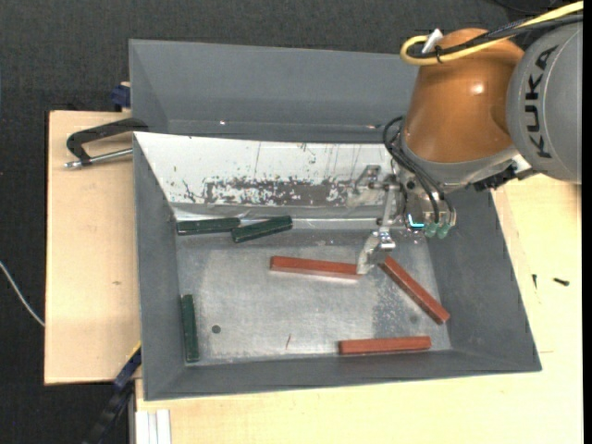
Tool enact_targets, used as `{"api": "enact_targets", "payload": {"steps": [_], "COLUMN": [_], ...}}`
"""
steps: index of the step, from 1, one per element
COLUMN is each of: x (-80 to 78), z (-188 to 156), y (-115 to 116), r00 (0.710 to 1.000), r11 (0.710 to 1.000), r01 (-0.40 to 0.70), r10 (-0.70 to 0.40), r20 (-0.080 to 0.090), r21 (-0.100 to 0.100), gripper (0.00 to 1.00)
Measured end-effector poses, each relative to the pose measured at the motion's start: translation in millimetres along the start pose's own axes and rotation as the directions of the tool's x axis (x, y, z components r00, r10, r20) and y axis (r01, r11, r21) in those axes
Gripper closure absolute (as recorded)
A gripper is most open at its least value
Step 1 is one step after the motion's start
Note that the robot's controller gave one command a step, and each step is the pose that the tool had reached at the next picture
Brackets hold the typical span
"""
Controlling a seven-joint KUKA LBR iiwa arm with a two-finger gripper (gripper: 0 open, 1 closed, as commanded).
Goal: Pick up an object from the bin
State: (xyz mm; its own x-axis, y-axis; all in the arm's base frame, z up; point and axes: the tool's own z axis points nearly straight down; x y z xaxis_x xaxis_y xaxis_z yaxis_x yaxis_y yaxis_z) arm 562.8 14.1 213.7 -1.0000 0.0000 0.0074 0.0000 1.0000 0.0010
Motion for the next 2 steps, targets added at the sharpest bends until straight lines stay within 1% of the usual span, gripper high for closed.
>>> {"api": "enact_targets", "payload": {"steps": [1, 2], "x": [-1.6, -3.0], "z": [-4.7, 38.9], "y": [0.0, -2.4], "r00": [1.0, 1.0], "r11": [1.0, 1.0], "r01": [0.0, -0.006], "r10": [0.0, 0.006], "r20": [0.009, 0.016], "r21": [0.0, 0.0], "gripper": [0.0, 0.0]}}
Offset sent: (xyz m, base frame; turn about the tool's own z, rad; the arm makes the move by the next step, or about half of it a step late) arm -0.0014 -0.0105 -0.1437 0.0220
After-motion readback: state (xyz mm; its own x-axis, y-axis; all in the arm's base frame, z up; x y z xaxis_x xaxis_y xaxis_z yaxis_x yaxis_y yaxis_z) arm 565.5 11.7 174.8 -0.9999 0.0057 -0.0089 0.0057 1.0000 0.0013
